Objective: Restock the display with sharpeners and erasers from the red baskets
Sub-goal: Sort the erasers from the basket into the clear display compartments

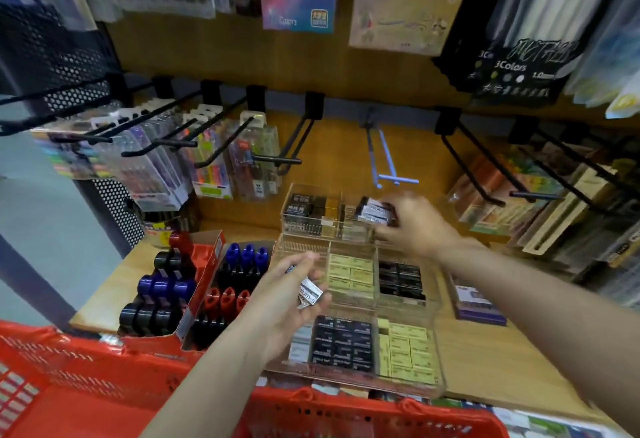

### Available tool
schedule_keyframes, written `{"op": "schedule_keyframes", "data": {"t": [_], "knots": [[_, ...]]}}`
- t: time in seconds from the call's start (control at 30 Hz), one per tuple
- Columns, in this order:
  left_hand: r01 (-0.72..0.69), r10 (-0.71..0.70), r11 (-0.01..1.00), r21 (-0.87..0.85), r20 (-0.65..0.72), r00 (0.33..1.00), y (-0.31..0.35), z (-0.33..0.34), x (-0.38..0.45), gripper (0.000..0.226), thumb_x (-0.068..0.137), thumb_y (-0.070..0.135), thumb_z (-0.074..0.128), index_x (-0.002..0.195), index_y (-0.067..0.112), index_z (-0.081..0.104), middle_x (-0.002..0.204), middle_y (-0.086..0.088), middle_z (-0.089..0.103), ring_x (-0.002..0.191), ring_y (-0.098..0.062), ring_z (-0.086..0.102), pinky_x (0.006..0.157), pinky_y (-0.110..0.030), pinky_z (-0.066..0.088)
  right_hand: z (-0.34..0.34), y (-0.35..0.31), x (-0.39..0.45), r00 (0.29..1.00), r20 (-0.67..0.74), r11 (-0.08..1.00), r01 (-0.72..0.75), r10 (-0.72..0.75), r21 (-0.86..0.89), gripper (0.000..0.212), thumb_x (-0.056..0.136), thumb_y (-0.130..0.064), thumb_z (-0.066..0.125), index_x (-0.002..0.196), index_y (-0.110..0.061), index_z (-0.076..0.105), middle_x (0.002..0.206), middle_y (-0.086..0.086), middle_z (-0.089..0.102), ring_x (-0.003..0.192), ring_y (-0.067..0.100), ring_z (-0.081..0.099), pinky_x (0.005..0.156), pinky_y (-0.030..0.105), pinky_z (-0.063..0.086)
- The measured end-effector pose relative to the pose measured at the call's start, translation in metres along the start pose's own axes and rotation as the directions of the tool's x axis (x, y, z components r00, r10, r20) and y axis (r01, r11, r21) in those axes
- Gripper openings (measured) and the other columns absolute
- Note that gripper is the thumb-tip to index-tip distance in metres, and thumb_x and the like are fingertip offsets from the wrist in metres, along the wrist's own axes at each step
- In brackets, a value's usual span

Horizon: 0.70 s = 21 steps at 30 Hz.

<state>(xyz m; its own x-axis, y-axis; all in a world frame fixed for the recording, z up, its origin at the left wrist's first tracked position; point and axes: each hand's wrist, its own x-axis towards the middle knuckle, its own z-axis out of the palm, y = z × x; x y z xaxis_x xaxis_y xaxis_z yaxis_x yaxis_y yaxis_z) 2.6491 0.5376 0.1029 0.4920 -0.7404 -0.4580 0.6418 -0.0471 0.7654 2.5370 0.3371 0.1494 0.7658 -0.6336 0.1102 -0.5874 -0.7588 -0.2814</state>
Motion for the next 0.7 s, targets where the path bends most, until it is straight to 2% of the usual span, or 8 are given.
{"op": "schedule_keyframes", "data": {"t": [0.1, 0.2, 0.37, 0.47, 0.53, 0.63, 0.67, 0.7], "knots": [[0.023, -0.023, 1.000, -0.004, 0.036, 0.999, -0.001, -0.001, 0.006, 0.019, 0.087, 0.028, 0.066, 0.096, 0.014, 0.077, 0.093, -0.010, 0.064, 0.087, -0.025, 0.064, 0.067, -0.035, 0.058, 0.011, 0.002, 0.043, 0.985, 0.132, 0.985, -0.091, 0.110, -0.145, 0.017, 0.096, -0.032, 0.060, 0.095, -0.015, 0.055, 0.099, 0.008, 0.059, 0.079, 0.020, 0.056, 0.063, 0.027, 0.042], [0.045, -0.044, 0.999, -0.019, 0.051, 0.998, -0.007, 0.002, 0.009, 0.022, 0.086, 0.032, 0.066, 0.088, 0.014, 0.079, 0.091, -0.009, 0.064, 0.085, -0.023, 0.065, 0.067, -0.034, 0.058, 0.025, 0.001, 0.069, 0.964, 0.235, 0.965, -0.060, 0.122, -0.255, 0.027, 0.099, -0.032, 0.054, 0.110, -0.008, 0.056, 0.114, 0.014, 0.061, 0.101, 0.029, 0.059, 0.074, 0.029, 0.043], [0.059, -0.059, 0.998, -0.014, 0.045, 0.997, -0.013, 0.001, 0.013, 0.022, 0.088, 0.033, 0.066, 0.088, 0.014, 0.079, 0.089, -0.009, 0.064, 0.079, -0.021, 0.067, 0.070, -0.035, 0.058, 0.034, 0.003, 0.084, 0.953, 0.287, 0.958, -0.009, 0.096, -0.288, 0.037, 0.101, -0.035, 0.050, 0.128, -0.010, 0.047, 0.130, 0.012, 0.053, 0.117, 0.031, 0.054, 0.087, 0.031, 0.042], [0.065, -0.064, 0.998, -0.016, 0.056, 0.996, -0.015, 0.000, 0.014, 0.023, 0.088, 0.032, 0.066, 0.090, 0.013, 0.078, 0.089, -0.010, 0.065, 0.078, -0.021, 0.067, 0.070, -0.035, 0.058, 0.039, 0.003, 0.086, 0.956, 0.270, 0.942, -0.017, 0.114, -0.336, 0.034, 0.098, -0.039, 0.054, 0.120, -0.013, 0.053, 0.121, 0.008, 0.056, 0.114, 0.029, 0.054, 0.104, 0.044, 0.040], [0.068, -0.067, 0.998, -0.010, 0.059, 0.996, -0.015, 0.001, 0.014, 0.023, 0.088, 0.032, 0.066, 0.091, 0.013, 0.078, 0.090, -0.010, 0.065, 0.081, -0.022, 0.066, 0.070, -0.035, 0.058, 0.040, 0.002, 0.082, 0.957, 0.248, 0.952, -0.076, 0.154, -0.298, 0.032, 0.095, -0.043, 0.058, 0.110, -0.016, 0.053, 0.113, 0.006, 0.058, 0.107, 0.027, 0.056, 0.105, 0.048, 0.040], [0.073, -0.072, 0.997, -0.009, 0.060, 0.996, -0.016, 0.005, 0.012, 0.023, 0.086, 0.033, 0.067, 0.092, 0.013, 0.078, 0.087, -0.009, 0.065, 0.083, -0.023, 0.066, 0.071, -0.035, 0.058, 0.041, 0.003, 0.069, 0.987, 0.111, 0.975, -0.096, 0.120, -0.199, 0.030, 0.098, -0.043, 0.053, 0.120, -0.023, 0.057, 0.117, 0.003, 0.062, 0.109, 0.026, 0.057, 0.107, 0.051, 0.037], [0.075, -0.074, 0.997, -0.013, 0.064, 0.995, -0.016, 0.007, 0.011, 0.023, 0.086, 0.032, 0.067, 0.092, 0.013, 0.078, 0.086, -0.009, 0.065, 0.083, -0.023, 0.066, 0.071, -0.036, 0.058, 0.041, 0.005, 0.062, 0.995, 0.061, 0.987, -0.064, 0.074, -0.148, 0.024, 0.101, -0.042, 0.046, 0.110, -0.027, 0.062, 0.109, 0.001, 0.065, 0.102, 0.023, 0.059, 0.106, 0.052, 0.036], [0.078, -0.077, 0.997, -0.018, 0.069, 0.995, -0.016, 0.007, 0.010, 0.023, 0.087, 0.032, 0.067, 0.092, 0.013, 0.078, 0.085, -0.009, 0.065, 0.083, -0.023, 0.065, 0.071, -0.036, 0.058, 0.041, 0.008, 0.053, 0.999, 0.035, 0.993, -0.024, 0.028, -0.115, 0.030, 0.103, -0.043, 0.038, 0.092, -0.029, 0.063, 0.095, -0.002, 0.065, 0.091, 0.018, 0.060, 0.105, 0.054, 0.035]]}}
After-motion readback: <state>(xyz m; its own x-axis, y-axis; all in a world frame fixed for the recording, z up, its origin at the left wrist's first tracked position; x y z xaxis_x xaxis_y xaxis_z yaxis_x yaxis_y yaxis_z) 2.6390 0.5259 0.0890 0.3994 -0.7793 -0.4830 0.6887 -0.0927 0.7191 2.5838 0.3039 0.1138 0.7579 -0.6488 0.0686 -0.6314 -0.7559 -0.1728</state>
